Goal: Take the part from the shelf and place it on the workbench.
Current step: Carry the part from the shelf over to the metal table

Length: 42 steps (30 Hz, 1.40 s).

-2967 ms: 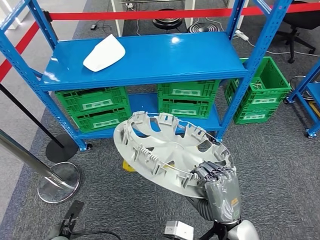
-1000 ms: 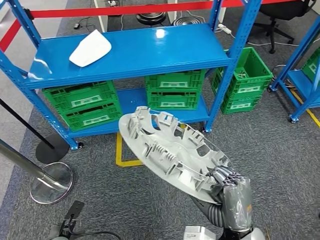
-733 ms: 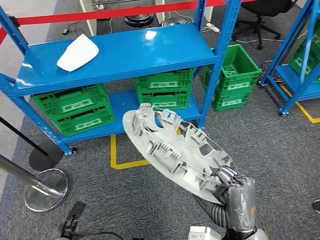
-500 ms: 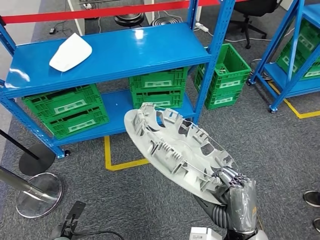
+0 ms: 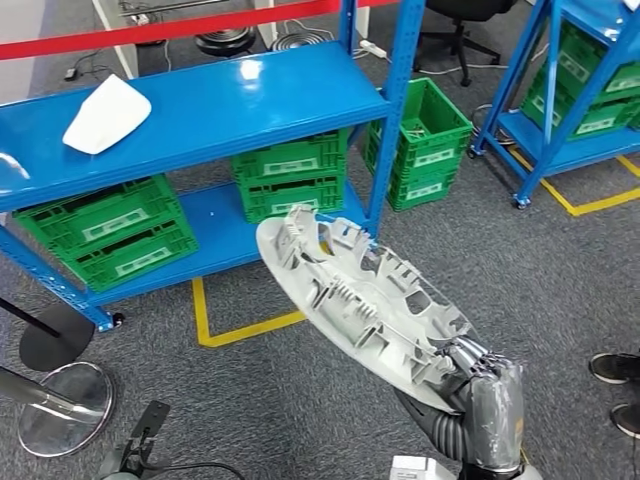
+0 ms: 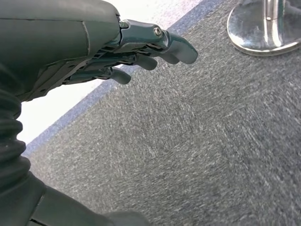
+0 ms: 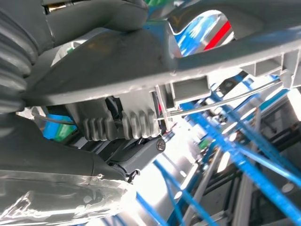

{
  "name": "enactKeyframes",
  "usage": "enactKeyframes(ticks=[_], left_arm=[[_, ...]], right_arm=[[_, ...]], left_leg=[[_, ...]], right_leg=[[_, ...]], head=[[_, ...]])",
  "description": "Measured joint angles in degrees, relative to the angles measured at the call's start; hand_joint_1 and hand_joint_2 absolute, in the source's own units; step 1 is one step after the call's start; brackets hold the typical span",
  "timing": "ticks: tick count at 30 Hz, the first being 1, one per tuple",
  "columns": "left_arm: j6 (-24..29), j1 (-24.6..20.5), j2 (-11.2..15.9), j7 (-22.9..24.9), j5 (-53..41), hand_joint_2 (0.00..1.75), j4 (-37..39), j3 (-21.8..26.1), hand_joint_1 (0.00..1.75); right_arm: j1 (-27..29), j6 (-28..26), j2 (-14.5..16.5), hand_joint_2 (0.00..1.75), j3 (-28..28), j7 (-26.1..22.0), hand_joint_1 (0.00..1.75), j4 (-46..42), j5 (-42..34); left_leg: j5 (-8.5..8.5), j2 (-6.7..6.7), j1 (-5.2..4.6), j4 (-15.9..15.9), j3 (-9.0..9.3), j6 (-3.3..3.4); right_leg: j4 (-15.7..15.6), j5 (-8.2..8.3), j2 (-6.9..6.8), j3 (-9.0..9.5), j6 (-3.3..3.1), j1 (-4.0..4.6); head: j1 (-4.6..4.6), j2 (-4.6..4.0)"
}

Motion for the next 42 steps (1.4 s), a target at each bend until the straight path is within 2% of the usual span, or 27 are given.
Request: enactKeyframes(ticks=[2,3,5,6,7,8,9,11,12,14,16,18,20,21,22,23,24,26,28,31,33,36,37,38,39,41,42], left_arm=[[0.0,-0.1,0.0,0.0,0.0,1.75,0.0,0.0,0.00],[0.0,-0.1,0.0,-0.1,0.0,1.75,0.0,0.0,0.00],[0.0,0.0,0.0,-0.1,0.1,1.75,0.0,0.0,0.00],[0.0,0.1,0.0,-0.1,0.1,1.75,0.0,0.0,0.00],[0.0,0.2,0.0,-0.1,0.1,1.75,0.0,0.0,0.00],[0.0,0.3,0.1,-0.1,0.2,1.75,0.0,0.0,0.00],[0.0,0.3,0.1,-0.1,0.2,1.75,0.0,0.0,0.00],[0.0,0.3,0.1,-0.1,0.2,1.75,0.0,0.0,0.00],[0.0,0.3,0.1,-0.1,0.2,1.75,0.0,0.0,0.00],[0.0,0.3,0.0,-0.2,0.3,1.75,0.0,0.0,0.00],[0.0,0.3,-0.1,-0.2,0.3,1.75,0.0,0.0,0.00],[0.0,0.3,-0.1,-0.2,0.3,1.75,0.0,0.0,0.00],[0.0,0.4,0.0,-0.2,0.3,1.75,0.0,0.1,0.00],[0.0,0.5,0.0,-0.2,0.3,1.75,0.0,0.1,0.00],[0.0,0.5,0.1,-0.2,0.3,1.75,0.0,0.1,0.00],[0.0,0.5,0.1,-0.2,0.3,1.75,0.0,0.1,0.00],[0.0,0.5,0.1,-0.3,0.4,1.75,0.0,0.1,0.00],[0.0,0.5,0.0,-0.3,0.4,1.75,0.0,0.1,0.00],[0.0,0.5,0.1,-0.3,0.4,1.75,0.0,0.1,0.00],[0.0,0.5,0.1,-0.3,0.4,1.75,0.0,0.1,0.00],[0.0,0.4,0.0,-0.3,0.4,1.75,0.0,0.1,0.00],[0.0,0.5,0.1,-0.4,0.5,1.75,0.0,0.1,0.00],[0.0,0.5,0.1,-0.4,0.5,1.75,0.0,0.1,0.00],[0.0,0.6,0.1,-0.4,0.5,1.75,0.0,0.1,0.00],[0.0,0.7,0.1,-0.4,0.6,1.75,0.0,0.1,0.00],[0.0,0.6,0.2,-0.4,0.6,1.75,0.0,0.1,0.00],[0.1,0.6,0.2,-0.4,0.6,1.75,0.0,0.1,0.00]], right_arm=[[0.1,-0.1,0.0,1.75,-0.3,0.0,1.75,-0.2,0.0],[0.0,-0.1,0.0,1.75,-0.4,0.0,1.75,-0.3,0.0],[0.1,-0.1,0.1,1.75,-0.5,-0.1,1.75,-0.5,0.0],[0.2,-0.1,0.1,1.75,-0.6,-0.1,1.75,-0.5,0.0],[0.3,-0.1,0.1,1.75,-0.7,-0.1,1.75,-0.5,0.0],[0.5,-0.1,0.1,1.75,-0.7,-0.1,1.75,-0.6,-0.1],[0.7,-0.1,0.1,1.75,-0.9,-0.1,1.75,-0.6,-0.1],[0.9,-0.1,0.2,1.75,-1.1,-0.1,1.75,-0.7,-0.1],[0.9,-0.1,0.2,1.75,-1.2,-0.1,1.75,-0.8,-0.1],[1.1,-0.1,0.2,1.75,-1.5,-0.2,1.75,-1.1,-0.1],[1.4,-0.1,0.2,1.75,-1.7,-0.2,1.75,-1.3,-0.1],[1.6,-0.1,0.2,1.75,-1.8,-0.2,1.75,-1.4,-0.1],[1.6,-0.1,0.2,1.75,-1.9,-0.3,1.75,-1.6,-0.1],[1.7,-0.1,0.2,1.75,-1.9,-0.3,1.75,-1.6,-0.1],[1.8,-0.1,0.2,1.75,-2.0,-0.3,1.75,-1.6,-0.1],[1.9,-0.1,0.2,1.75,-2.1,-0.2,1.75,-1.6,-0.2],[1.9,-0.1,0.2,1.75,-2.3,-0.2,1.75,-1.6,-0.2],[2.0,-0.1,0.2,1.75,-2.6,-0.2,1.75,-1.7,-0.3],[2.0,-0.1,0.2,1.75,-2.8,-0.3,1.75,-2.0,-0.6],[2.2,-0.1,0.3,1.75,-3.2,-0.3,1.75,-2.2,-0.8],[2.3,-0.2,0.4,1.75,-3.4,-0.3,1.75,-2.3,-0.7],[2.3,-0.2,0.6,1.75,-3.6,-0.3,1.75,-2.5,-0.7],[2.4,-0.2,0.7,1.75,-3.6,-0.3,1.75,-2.5,-0.7],[2.6,-0.2,0.7,1.75,-3.7,-0.3,1.75,-2.5,-0.7],[2.7,-0.2,0.7,1.75,-3.8,-0.4,1.75,-2.5,-0.7],[2.8,-0.2,0.7,1.75,-3.9,-0.5,1.75,-2.5,-0.7],[2.8,-0.2,0.8,1.75,-4.0,-0.6,1.75,-2.5,-0.7]], left_leg=[[-1.18,-0.61,0.15,1.1,-0.48,-0.58],[-2.69,-1.39,0.22,3.3,-1.40,-0.84],[-6.57,-2.84,0.29,10.7,-4.58,-1.07],[-7.92,-3.14,0.31,14.3,-6.18,-1.13],[-8.19,-3.29,0.32,16.2,-7.12,-1.17],[-7.34,-3.39,0.37,16.2,-7.14,-1.19],[-5.48,-3.54,0.47,13.9,-6.09,-1.22],[-1.52,-5.12,0.89,6.1,-2.52,-1.37],[-0.54,-6.05,1.10,3.0,-1.15,-1.33],[-0.53,-7.07,1.17,0.7,-0.32,-0.96],[-0.42,-6.24,1.17,0.6,-0.41,-0.14],[-0.26,-5.32,1.32,0.5,-0.34,0.60],[-0.32,-4.36,1.22,0.4,-0.32,1.00],[-0.37,-3.82,1.11,0.5,-0.32,1.10],[-0.40,-3.32,1.01,0.5,-0.29,1.16],[-0.45,-2.83,0.93,0.5,-0.23,1.18],[-0.52,-2.39,0.86,0.5,-0.13,1.17],[-0.74,-1.63,0.67,0.5,0.16,0.94],[-0.89,-0.99,0.35,0.6,0.27,0.52],[-1.04,-0.10,0.28,0.6,0.28,-0.19],[-2.60,-1.01,0.40,2.4,-0.47,-0.75],[-7.57,-3.04,0.41,12.2,-5.01,-0.94],[-8.35,-3.28,0.41,15.1,-6.45,-0.92],[-8.03,-3.42,0.42,16.2,-7.11,-0.92],[-6.63,-3.52,0.47,15.1,-6.79,-0.92],[-2.46,-4.40,0.72,8.3,-3.75,-0.95],[-1.18,-5.23,0.91,4.7,-2.16,-0.96]], right_leg=[[-0.2,0.35,0.89,-0.19,-0.73,-0.17],[-0.3,0.51,1.33,-0.24,-1.10,-0.30],[-0.3,0.62,2.26,-0.41,-1.53,-0.38],[-0.3,0.64,2.76,-0.45,-1.61,-0.38],[-0.3,0.66,3.28,-0.46,-1.62,-0.40],[-0.3,0.68,3.82,-0.44,-1.58,-0.44],[-0.3,0.72,4.40,-0.40,-1.50,-0.51],[-0.1,0.77,5.51,-0.53,-1.08,-0.57],[0.1,0.82,6.02,-0.80,-0.77,-0.54],[0.3,1.08,6.90,-1.44,-0.02,-0.51],[0.2,1.25,7.35,-1.82,0.61,-0.70],[2.8,-0.45,5.80,-3.23,1.10,-0.66],[9.9,-4.04,3.42,-6.55,1.52,-0.63],[13.7,-5.54,2.79,-8.31,1.66,-0.66],[16.1,-6.16,2.49,-9.37,1.70,-0.68],[16.2,-5.68,2.33,-9.34,1.65,-0.67],[14.1,-4.26,2.16,-8.12,1.50,-0.66],[6.1,-0.98,0.82,-3.66,1.08,-0.41],[1.1,0.12,-0.37,-0.90,0.59,-0.04],[0.5,0.20,0.46,-0.89,-0.18,0.11],[0.3,0.49,1.30,-1.00,-0.80,-0.09],[0.1,0.66,2.58,-1.12,-1.41,-0.20],[0.1,0.67,3.10,-1.13,-1.46,-0.20],[0.2,0.67,3.66,-1.12,-1.46,-0.22],[0.2,0.69,4.22,-1.09,-1.43,-0.25],[0.3,0.74,5.30,-1.06,-1.21,-0.38],[0.5,0.75,5.83,-1.24,-0.98,-0.33]], head=[[-0.03,0.00],[-0.07,-0.01],[-0.16,-0.01],[-0.16,-0.01],[-0.16,-0.01],[-0.16,-0.01],[-0.15,-0.01],[-0.19,-0.01],[-0.21,-0.01],[-0.27,0.00],[-0.27,0.00],[0.07,-0.01],[0.42,-0.01],[0.44,-0.01],[0.43,0.00],[0.44,0.01],[0.43,0.01],[0.44,0.00],[0.37,0.00],[0.31,0.00],[0.23,0.00],[0.10,-0.01],[0.10,-0.01],[0.10,-0.01],[0.10,0.00],[0.10,0.00],[0.12,0.00]])
